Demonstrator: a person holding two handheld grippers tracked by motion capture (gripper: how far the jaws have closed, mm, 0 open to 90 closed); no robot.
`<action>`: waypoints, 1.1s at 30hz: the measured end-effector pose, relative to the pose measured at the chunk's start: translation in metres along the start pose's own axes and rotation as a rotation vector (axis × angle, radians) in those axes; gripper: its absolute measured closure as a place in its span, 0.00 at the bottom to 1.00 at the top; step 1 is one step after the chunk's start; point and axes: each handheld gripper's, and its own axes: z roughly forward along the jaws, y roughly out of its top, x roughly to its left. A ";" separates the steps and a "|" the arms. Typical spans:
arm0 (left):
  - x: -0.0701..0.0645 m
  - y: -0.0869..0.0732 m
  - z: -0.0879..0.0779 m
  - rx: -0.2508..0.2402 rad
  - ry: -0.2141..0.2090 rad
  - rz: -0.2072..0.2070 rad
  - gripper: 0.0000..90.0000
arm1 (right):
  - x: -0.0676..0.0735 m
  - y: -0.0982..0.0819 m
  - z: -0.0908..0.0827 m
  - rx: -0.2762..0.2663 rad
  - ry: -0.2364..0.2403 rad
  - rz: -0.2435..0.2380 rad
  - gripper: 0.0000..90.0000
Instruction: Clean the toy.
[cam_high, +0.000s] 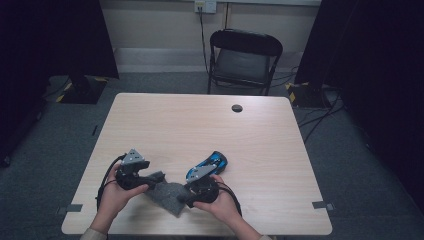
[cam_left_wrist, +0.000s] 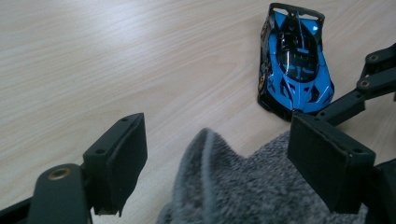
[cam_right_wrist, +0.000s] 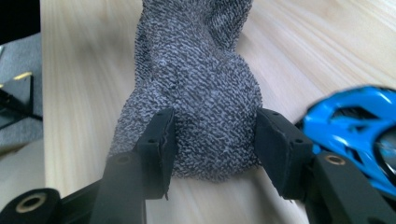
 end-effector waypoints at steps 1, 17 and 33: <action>0.001 0.000 -0.001 -0.002 0.000 0.005 0.22 | 0.001 0.001 0.003 -0.006 -0.003 0.004 0.55; 0.008 -0.005 -0.004 0.010 -0.024 0.032 0.22 | -0.015 0.036 0.033 -0.033 -0.109 0.038 0.42; 0.009 -0.014 -0.004 0.053 -0.007 0.071 0.23 | 0.011 0.017 0.026 -0.013 -0.062 -0.019 0.35</action>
